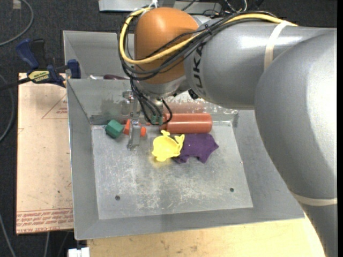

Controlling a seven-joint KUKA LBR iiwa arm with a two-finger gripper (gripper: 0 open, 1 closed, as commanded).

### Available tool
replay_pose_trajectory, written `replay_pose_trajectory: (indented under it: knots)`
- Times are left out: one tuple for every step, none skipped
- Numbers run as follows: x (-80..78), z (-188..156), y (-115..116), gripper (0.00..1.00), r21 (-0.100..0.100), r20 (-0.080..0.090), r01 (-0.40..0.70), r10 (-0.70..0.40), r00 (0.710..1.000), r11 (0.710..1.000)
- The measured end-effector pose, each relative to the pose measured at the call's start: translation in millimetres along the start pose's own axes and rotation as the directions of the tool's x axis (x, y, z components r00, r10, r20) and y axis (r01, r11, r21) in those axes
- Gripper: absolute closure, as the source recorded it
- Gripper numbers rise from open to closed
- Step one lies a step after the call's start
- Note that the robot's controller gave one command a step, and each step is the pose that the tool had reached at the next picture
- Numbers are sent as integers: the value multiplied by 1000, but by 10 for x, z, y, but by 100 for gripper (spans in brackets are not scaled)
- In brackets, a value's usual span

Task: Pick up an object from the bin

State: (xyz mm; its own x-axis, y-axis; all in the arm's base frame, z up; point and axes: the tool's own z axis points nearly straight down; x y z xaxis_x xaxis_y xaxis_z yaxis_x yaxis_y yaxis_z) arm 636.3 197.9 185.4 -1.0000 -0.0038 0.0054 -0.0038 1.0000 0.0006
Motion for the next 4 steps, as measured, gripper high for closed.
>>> replay_pose_trajectory:
  knots:
    - [-11,-51,-8,0,-1,6,-2,2,1000,1000]
    - [210,277,-391,0,-4,9,36,-36,999,999]
    - [333,424,-630,0,1,-2,-87,87,996,996]
    - [282,399,-688,0,-5,5,-306,306,952,952]
